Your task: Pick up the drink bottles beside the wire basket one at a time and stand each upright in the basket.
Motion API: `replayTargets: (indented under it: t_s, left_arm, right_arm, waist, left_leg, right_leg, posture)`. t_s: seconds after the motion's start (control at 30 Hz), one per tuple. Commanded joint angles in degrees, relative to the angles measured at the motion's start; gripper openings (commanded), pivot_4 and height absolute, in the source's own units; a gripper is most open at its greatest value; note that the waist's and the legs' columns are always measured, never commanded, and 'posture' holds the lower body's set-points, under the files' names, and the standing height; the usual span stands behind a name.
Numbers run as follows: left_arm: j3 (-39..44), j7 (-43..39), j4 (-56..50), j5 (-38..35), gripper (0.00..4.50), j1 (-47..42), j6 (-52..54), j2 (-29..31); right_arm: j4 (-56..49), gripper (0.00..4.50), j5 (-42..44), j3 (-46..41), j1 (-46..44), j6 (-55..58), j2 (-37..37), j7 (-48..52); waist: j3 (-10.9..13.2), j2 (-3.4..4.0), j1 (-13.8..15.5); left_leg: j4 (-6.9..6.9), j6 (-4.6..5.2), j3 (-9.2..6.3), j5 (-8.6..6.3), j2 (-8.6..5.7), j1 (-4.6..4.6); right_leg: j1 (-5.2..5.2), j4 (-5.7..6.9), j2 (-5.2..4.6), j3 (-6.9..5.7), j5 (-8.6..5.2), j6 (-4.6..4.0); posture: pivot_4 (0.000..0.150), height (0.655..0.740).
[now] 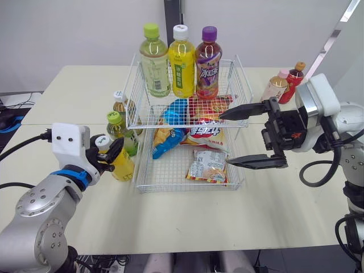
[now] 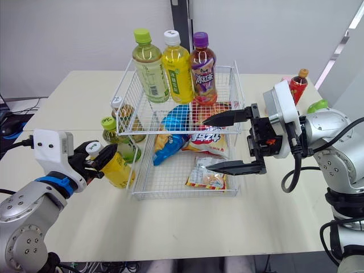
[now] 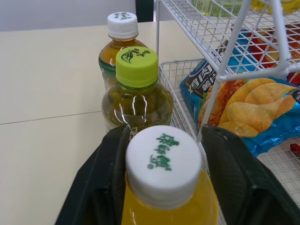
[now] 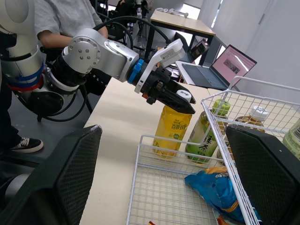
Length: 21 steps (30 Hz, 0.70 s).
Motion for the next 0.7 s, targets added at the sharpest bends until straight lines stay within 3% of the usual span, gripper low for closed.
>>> replayTargets:
  t_s: [0.03,0.17,0.3,0.47,0.7]
  left_arm:
    - [0.6,0.4,-1.0,-0.7,1.37,0.9,-2.3,0.6]
    - [5.5,-2.4,-1.5,-4.0,1.37,2.5,-3.6,3.1]
    - [13.4,-8.5,0.9,-13.2,1.37,2.0,-1.6,8.0]
    - [22.8,-19.3,16.8,-24.9,1.37,-7.0,2.9,28.9]
    - [15.1,-21.5,38.1,-32.6,1.37,-27.8,4.5,46.8]
  right_arm:
    - [-1.8,4.5,0.6,-1.2,-0.3,-0.2,-0.2,-0.6]
    - [-1.7,4.5,0.0,-1.5,-0.2,-0.8,-0.4,-0.9]
    - [-1.3,4.5,-1.0,-1.9,0.0,-1.4,-0.9,-1.4]
    - [-1.1,4.5,-1.0,-3.6,0.4,-0.3,-2.6,-2.7]
    - [-2.4,4.5,0.3,-6.3,2.6,1.7,-5.3,-4.6]
  waist:
    - [0.0,0.0,0.0]
    - [0.0,0.0,0.0]
    - [0.0,0.02,-0.1]
    - [0.1,-0.16,0.0]
    - [0.2,-0.18,0.0]
  left_leg:
    - [0.0,0.0,0.0,0.0,0.0,0.0]
    - [-0.02,0.0,0.01,0.0,0.01,0.0]
    - [-0.06,0.0,-0.03,0.0,0.04,-0.04]
    - [-0.05,-0.01,-0.23,0.0,0.1,-0.14]
    - [-0.16,-0.02,-0.03,-0.02,-0.04,-0.2]
  right_leg:
    - [0.0,-0.01,0.0,0.0,0.0,0.0]
    - [0.02,-0.07,0.0,0.01,0.0,0.0]
    - [-0.04,-0.09,0.03,-0.03,-0.01,-0.01]
    - [-0.05,-0.25,0.18,-0.21,-0.01,-0.03]
    - [-0.03,-0.46,-0.01,-0.08,0.05,0.08]
  posture:
    - [0.15,0.74]
    - [0.15,0.74]
    - [0.15,0.74]
    - [0.15,0.74]
    - [0.15,0.74]
